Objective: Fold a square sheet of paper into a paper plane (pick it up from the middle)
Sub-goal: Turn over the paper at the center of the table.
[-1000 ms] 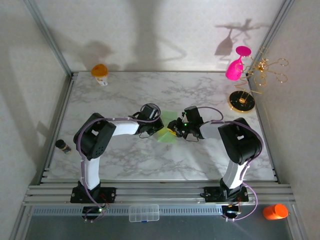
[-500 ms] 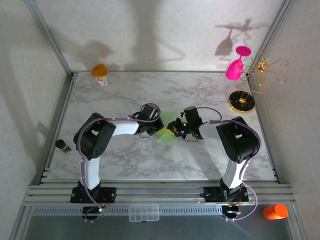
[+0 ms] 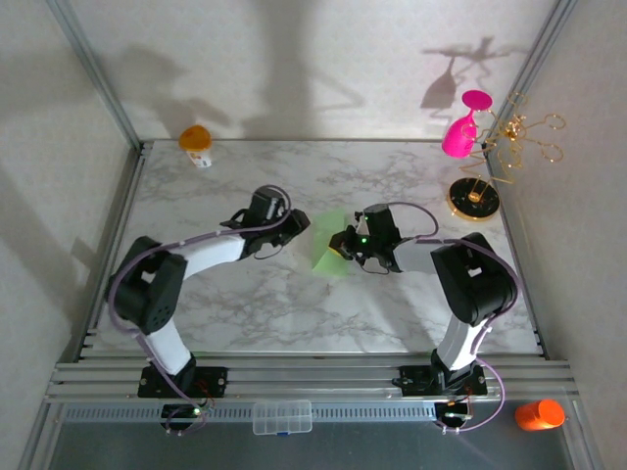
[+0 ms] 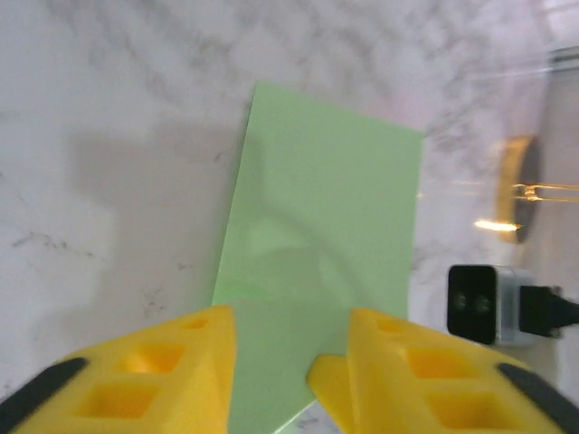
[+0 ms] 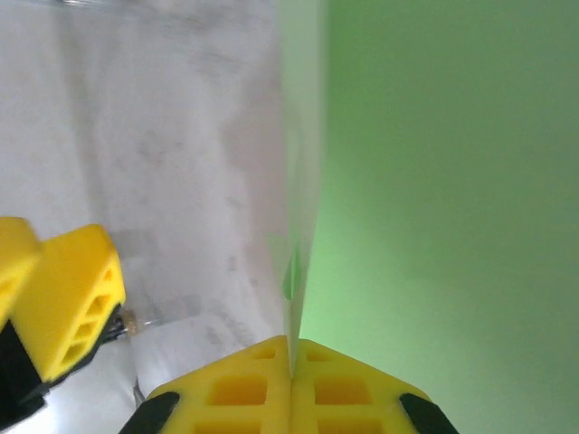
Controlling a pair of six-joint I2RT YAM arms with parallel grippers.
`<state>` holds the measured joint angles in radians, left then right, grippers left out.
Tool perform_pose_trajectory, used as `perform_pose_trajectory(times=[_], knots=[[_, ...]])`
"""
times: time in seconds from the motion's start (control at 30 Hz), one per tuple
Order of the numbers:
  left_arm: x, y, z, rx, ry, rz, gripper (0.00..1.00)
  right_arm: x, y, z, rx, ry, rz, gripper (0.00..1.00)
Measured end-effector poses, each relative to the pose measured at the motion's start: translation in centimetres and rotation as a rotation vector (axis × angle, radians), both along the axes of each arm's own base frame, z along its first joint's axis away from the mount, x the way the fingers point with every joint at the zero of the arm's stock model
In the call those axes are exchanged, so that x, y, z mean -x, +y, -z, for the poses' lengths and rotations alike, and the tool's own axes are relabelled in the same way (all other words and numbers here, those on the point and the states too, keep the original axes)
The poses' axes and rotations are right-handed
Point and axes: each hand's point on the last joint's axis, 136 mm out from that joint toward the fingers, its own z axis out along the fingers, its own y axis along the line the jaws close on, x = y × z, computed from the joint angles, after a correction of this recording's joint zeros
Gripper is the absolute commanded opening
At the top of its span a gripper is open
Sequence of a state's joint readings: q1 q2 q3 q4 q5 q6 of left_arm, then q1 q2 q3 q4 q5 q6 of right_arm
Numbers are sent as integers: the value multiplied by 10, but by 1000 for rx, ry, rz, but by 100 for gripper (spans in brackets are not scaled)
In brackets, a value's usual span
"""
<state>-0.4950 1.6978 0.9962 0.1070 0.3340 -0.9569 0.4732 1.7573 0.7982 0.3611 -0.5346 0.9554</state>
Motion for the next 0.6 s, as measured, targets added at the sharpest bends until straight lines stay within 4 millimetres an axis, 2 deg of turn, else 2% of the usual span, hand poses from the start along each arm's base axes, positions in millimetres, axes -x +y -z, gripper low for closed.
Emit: perform_pose_trajectory(times=[0.13,0.23,0.43,0.6], knots=[[4,14,-35,78,-90,1,73,-9,-1,-35,-85,-111,-46,1],[16,16,-38,136,-112,24,82,-11,0,-55,-147,-165,-85,1],[38,4,-32,265,-99,96,97,-2,9,-85,-250,-230,-184,2],[46,-15,-53,354,-147,165,99,4,14,-104,-327,-249,-228,2]])
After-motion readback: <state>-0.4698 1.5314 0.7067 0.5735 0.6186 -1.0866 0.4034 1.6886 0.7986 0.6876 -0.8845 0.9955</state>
